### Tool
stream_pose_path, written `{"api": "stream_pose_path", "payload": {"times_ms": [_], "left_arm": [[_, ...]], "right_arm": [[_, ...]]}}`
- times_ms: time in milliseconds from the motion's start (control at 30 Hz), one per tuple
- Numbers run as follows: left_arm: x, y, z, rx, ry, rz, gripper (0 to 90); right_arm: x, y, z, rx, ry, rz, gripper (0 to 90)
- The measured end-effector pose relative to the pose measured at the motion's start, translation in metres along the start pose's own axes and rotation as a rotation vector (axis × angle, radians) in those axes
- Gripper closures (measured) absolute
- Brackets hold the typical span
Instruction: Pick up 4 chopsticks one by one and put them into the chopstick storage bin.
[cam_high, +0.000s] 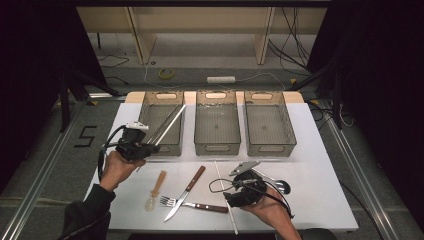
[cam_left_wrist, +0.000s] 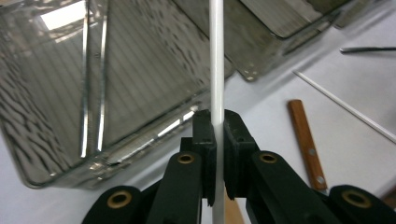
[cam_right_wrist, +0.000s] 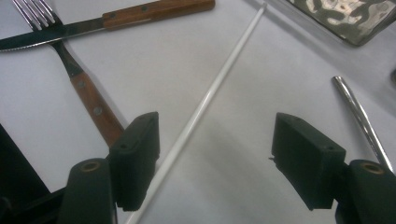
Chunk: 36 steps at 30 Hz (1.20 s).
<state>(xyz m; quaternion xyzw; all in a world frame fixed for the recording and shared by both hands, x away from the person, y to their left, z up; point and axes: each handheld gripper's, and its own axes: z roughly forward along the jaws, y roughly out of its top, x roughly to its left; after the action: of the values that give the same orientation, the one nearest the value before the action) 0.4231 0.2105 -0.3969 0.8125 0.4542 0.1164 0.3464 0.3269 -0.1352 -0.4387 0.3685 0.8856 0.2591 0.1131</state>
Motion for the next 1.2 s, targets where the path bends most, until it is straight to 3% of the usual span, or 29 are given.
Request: {"api": "stream_pose_path", "payload": {"times_ms": [200, 567, 767, 933, 1200], "left_arm": [[0.022, 0.014, 0.006, -0.009, 0.033, -0.053, 84.8], [0.051, 0.037, 0.021, -0.021, 0.071, -0.112, 84.8], [0.060, 0.049, 0.030, -0.033, 0.080, -0.123, 84.7], [0.062, 0.059, 0.037, -0.024, 0.090, -0.099, 84.7], [0.072, 0.061, 0.047, -0.010, 0.111, -0.087, 84.6]], "right_arm": [[0.001, -0.002, 0.001, -0.004, 0.003, -0.001, 33.3], [0.002, -0.004, 0.003, -0.005, 0.014, 0.005, 30.5], [0.002, -0.004, 0.002, -0.010, 0.024, 0.002, 29.5], [0.002, -0.005, 0.002, -0.012, 0.037, 0.006, 28.7], [0.002, -0.005, 0.002, -0.014, 0.044, 0.013, 28.5]]}}
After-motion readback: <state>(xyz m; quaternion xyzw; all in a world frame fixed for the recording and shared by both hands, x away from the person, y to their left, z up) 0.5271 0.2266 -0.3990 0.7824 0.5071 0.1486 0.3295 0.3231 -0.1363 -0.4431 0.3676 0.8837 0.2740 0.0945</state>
